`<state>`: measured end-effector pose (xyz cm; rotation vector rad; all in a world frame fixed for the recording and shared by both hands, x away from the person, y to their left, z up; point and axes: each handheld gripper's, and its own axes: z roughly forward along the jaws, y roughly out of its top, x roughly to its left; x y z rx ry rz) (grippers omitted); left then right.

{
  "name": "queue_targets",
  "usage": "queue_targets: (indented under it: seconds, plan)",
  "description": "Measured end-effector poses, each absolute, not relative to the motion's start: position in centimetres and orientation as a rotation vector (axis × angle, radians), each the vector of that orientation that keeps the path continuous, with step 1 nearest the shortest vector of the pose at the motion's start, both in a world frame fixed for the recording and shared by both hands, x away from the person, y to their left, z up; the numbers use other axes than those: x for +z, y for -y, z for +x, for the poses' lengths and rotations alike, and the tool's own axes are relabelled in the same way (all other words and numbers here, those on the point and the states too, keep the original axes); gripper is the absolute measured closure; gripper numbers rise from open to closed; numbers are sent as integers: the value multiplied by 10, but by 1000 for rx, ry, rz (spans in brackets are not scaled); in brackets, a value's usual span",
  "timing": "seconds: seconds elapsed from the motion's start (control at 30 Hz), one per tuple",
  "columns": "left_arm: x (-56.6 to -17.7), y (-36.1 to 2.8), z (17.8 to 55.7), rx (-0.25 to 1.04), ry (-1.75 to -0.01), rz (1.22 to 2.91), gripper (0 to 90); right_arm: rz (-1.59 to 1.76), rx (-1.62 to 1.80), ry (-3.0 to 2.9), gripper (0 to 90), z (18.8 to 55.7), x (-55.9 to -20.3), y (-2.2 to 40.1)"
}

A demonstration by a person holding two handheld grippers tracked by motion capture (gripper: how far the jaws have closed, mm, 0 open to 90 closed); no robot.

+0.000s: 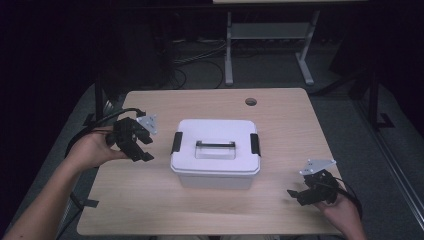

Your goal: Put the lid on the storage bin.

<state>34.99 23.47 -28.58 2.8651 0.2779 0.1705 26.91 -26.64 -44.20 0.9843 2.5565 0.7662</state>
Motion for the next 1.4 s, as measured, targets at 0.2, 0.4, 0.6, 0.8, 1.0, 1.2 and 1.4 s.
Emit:
queue_targets:
  seconds: [0.2, 0.4, 0.6, 0.8, 1.0, 1.2, 1.4]
  plan:
    - [-291, -240, 348, 153, -284, 2863, 417, 980, 765, -2557, 177, 270, -442, 266]
    - [-295, -242, 346, 143, -281, 2870, 410, 977, 766, -2559, 177, 270, -442, 265]
    - [-300, -243, 345, 129, -266, 2876, 401, 975, 765, -2558, 177, 270, -442, 265]
    - [-304, -245, 343, 127, -268, 2873, 401, 978, 763, -2560, 177, 270, -443, 265]
    - [-311, -248, 342, 123, -273, 2871, 395, 976, 760, -2561, 177, 270, -443, 265]
    - [-318, -251, 341, 118, -283, 2868, 391, 978, 758, -2559, 177, 270, -443, 264]
    - [-324, -254, 339, 111, -295, 2865, 391, 970, 759, -2560, 177, 270, -442, 265]
